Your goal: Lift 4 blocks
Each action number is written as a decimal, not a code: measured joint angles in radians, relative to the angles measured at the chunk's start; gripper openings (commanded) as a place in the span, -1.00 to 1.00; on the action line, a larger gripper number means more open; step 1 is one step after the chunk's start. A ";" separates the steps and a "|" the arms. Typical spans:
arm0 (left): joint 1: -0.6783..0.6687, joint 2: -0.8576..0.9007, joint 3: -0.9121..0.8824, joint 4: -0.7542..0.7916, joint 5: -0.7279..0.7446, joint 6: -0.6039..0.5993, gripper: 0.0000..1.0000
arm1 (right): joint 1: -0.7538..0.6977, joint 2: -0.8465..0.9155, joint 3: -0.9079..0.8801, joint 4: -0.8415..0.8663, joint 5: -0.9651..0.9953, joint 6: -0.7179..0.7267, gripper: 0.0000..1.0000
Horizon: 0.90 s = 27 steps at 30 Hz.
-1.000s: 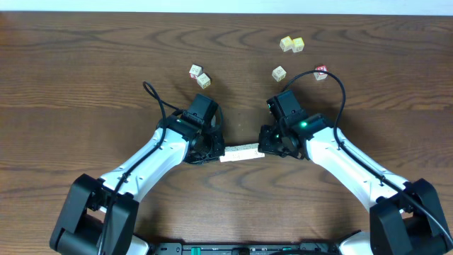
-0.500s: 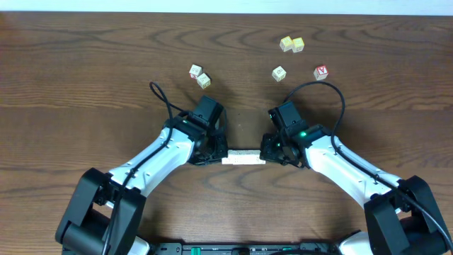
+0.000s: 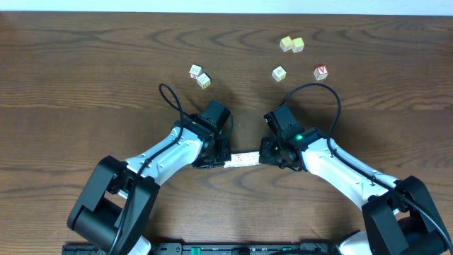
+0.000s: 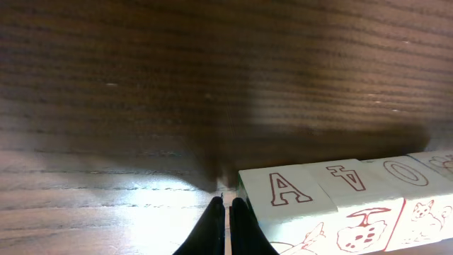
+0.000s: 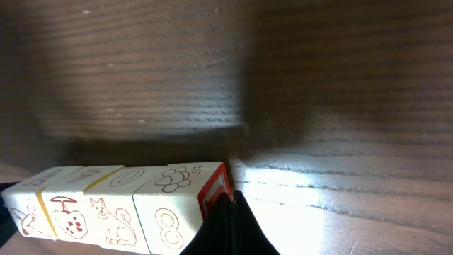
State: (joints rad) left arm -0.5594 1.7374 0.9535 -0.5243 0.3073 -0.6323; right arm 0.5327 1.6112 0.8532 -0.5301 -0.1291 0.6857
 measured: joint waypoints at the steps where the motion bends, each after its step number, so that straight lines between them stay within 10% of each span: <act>1: 0.000 0.000 0.000 0.002 0.000 0.000 -0.85 | 0.000 0.000 -0.006 0.002 0.001 0.005 -0.98; 27: -0.037 0.000 0.000 -0.047 -0.107 -0.004 -0.86 | -0.047 0.000 0.002 -0.147 0.026 0.014 -0.98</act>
State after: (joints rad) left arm -0.5964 1.7374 0.9539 -0.5716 0.2005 -0.6361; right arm 0.4862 1.6112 0.8555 -0.6769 -0.1028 0.6998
